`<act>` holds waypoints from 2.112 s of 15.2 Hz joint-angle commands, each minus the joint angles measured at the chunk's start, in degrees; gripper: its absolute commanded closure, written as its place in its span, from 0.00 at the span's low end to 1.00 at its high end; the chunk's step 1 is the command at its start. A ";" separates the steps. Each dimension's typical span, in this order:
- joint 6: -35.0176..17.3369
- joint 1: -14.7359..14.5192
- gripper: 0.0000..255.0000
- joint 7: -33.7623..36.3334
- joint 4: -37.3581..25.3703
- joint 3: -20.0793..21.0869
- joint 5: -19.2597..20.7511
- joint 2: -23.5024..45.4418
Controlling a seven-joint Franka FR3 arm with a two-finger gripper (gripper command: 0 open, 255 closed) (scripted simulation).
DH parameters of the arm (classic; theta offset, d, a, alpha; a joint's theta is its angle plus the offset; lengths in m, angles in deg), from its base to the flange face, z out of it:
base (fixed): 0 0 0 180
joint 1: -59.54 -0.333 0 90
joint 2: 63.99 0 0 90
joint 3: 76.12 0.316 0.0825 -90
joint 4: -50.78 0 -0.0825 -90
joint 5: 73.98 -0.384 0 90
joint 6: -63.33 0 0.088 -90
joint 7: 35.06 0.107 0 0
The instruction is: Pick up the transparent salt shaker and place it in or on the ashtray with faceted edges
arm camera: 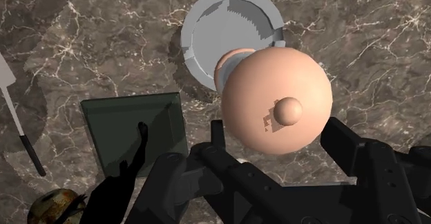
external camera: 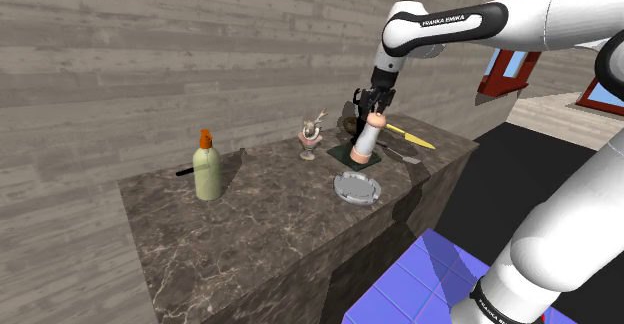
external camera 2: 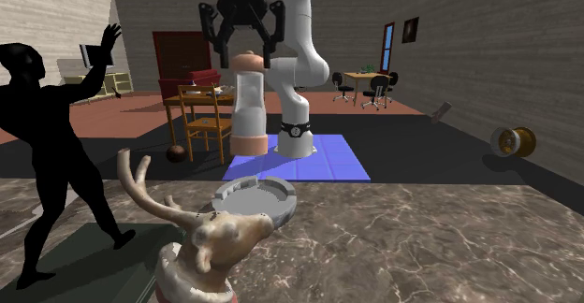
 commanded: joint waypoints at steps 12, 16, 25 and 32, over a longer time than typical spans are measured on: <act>-9.87 0.04 1.00 -0.29 8.10 -0.12 -0.19 1.74; -12.94 0.05 1.00 -0.41 10.24 -0.16 -0.31 2.67; -15.79 0.05 1.00 -0.54 12.05 -0.19 -0.45 3.71; -15.79 0.05 0.00 -0.54 12.06 -0.19 -0.45 3.71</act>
